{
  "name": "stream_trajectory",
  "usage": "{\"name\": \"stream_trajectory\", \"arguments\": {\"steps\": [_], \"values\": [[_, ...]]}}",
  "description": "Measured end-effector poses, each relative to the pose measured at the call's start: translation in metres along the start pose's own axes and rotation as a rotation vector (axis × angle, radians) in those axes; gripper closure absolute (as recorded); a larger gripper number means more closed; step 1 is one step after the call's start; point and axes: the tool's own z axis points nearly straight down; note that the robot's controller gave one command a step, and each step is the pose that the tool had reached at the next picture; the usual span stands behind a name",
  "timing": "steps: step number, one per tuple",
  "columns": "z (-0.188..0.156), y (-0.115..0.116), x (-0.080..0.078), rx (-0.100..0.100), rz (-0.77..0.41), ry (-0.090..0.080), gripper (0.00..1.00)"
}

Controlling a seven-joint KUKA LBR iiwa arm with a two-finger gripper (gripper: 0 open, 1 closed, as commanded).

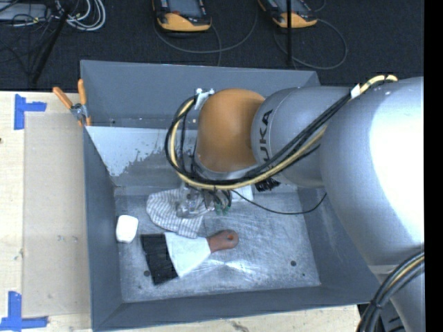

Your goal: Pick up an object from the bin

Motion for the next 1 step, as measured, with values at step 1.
{"name": "stream_trajectory", "arguments": {"steps": [1], "values": [[-0.0001, 0.0001, -0.0002, -0.001, 0.001, -0.001, 1.0]]}}
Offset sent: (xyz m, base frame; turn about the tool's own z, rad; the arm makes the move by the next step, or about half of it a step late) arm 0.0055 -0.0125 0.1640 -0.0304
